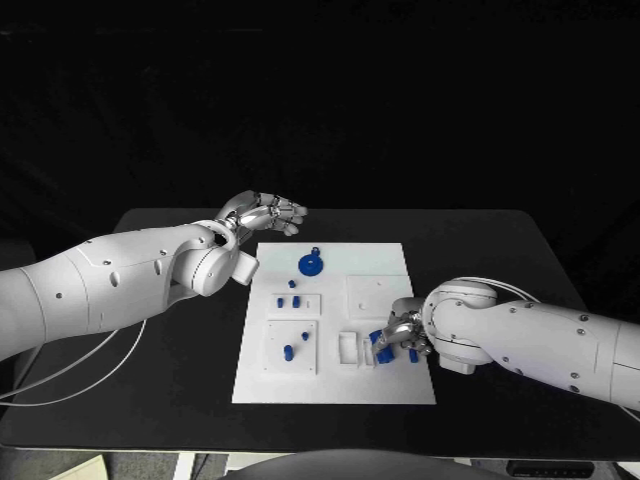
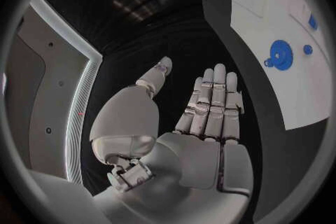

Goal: Assemble the parts on the task board

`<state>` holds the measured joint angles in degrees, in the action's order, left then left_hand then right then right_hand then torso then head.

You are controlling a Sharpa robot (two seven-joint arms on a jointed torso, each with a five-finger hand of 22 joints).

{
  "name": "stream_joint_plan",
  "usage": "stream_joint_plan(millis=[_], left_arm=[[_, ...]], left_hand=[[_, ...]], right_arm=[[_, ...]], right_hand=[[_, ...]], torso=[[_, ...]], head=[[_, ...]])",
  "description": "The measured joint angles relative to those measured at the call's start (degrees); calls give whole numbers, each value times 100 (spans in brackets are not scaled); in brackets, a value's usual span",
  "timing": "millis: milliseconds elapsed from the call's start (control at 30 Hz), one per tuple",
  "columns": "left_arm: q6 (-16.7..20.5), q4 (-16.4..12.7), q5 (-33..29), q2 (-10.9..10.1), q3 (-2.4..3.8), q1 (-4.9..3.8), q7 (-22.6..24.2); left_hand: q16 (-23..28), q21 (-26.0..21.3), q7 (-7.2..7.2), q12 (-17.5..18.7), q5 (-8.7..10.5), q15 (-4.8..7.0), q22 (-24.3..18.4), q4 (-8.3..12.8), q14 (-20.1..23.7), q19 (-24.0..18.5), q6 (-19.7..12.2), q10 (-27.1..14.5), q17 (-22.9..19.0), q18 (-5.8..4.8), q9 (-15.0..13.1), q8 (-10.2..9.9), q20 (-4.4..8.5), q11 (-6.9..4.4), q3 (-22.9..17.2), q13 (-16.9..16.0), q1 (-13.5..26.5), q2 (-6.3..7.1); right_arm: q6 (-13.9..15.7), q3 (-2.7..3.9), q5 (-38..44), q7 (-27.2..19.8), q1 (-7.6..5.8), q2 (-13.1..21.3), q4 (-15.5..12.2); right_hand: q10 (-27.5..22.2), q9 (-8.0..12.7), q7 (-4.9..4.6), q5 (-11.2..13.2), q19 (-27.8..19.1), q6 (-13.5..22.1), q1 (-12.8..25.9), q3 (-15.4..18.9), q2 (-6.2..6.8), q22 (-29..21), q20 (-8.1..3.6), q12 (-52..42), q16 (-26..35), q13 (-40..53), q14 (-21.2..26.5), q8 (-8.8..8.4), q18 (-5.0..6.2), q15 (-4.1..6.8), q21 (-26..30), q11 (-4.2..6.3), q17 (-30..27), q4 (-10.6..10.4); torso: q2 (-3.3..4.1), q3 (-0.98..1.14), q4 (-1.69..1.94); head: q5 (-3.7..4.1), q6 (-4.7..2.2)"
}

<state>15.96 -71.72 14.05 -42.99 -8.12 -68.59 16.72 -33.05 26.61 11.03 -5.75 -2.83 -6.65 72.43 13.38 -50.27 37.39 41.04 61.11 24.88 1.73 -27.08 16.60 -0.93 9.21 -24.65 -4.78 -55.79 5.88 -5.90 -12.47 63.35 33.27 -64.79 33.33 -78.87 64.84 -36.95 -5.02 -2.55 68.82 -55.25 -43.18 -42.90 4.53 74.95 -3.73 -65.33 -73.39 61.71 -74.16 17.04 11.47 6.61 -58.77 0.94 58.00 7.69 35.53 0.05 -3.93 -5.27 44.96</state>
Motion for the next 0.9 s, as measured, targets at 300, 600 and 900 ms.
stream_joint_plan(millis=[300,600,900], left_arm=[[-1,1,0,-7,0,0,-6],[-1,2,0,-7,-1,0,-14],[-1,-6,0,-15,-1,0,-17]], left_hand=[[0,0,0,22,0,0,-1,0,0,0,0,0,0,0,0,0,0,0,0,0,0,0],[0,0,0,22,0,0,4,0,0,0,0,0,4,0,0,0,0,0,0,0,0,0],[0,0,0,22,0,0,3,0,0,0,0,0,4,0,0,0,0,0,0,0,0,0]], right_arm=[[110,-23,-81,-30,-54,241,-125],[220,-12,-563,-18,-167,299,-357],[259,-14,-1188,-16,-184,199,-381]], right_hand=[[127,7,87,-212,77,-147,63,-62,-63,0,117,17,0,-13,-59,-12,14,23,-82,45,54,-50],[144,0,97,-348,78,-187,302,-54,-83,0,117,20,0,-13,-90,-12,26,32,-91,60,85,120],[163,1,104,-456,78,-209,422,3,-5,0,118,23,-1,-13,-72,-11,29,50,-110,41,101,229]], torso=[[0,0,1],[-3,-3,-2],[0,-3,1]], head=[[0,-7],[10,-16],[4,-12]])
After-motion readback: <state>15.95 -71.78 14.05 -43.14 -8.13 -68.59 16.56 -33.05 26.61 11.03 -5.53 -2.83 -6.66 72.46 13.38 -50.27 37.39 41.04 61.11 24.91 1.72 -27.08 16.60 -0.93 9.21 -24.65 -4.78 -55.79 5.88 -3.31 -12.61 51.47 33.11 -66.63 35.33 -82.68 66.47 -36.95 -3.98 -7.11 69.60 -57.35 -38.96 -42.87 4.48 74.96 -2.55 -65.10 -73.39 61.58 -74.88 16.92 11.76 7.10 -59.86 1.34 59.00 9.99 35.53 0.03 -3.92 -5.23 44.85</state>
